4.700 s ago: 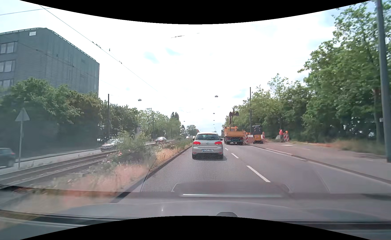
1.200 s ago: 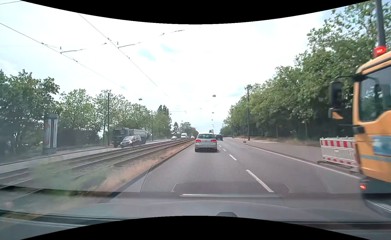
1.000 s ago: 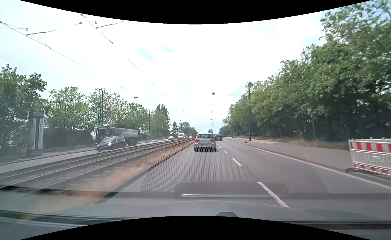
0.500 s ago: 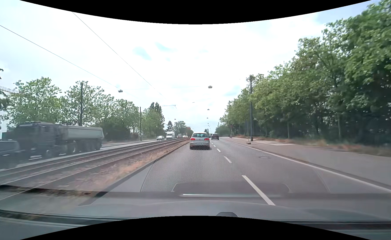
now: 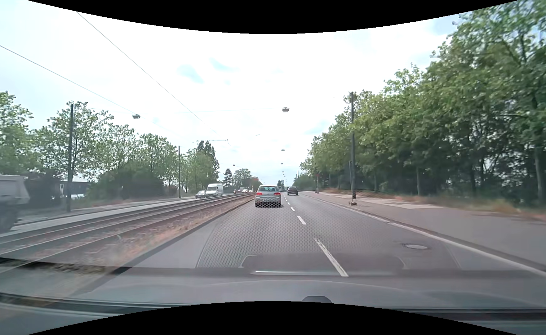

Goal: Follow the waypoints while adhering to traffic rules and regulations

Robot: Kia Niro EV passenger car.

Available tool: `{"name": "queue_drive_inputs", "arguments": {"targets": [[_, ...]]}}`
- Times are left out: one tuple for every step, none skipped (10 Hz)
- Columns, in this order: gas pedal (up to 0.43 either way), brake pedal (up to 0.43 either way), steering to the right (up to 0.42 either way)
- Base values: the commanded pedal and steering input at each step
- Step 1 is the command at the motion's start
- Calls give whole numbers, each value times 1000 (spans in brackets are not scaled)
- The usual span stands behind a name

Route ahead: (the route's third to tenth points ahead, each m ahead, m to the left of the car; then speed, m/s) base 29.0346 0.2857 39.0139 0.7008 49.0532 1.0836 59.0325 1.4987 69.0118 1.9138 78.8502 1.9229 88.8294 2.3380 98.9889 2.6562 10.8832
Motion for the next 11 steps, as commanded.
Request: {"name": "queue_drive_inputs", "arguments": {"targets": [[220, 0, 18], [220, 0, 18], [220, 0, 16], [220, 0, 14], [220, 0, 14], [220, 0, 14], [220, 0, 13], [220, 0, 10], [220, 0, 6], [220, 0, 4], [220, 0, 1]]}}
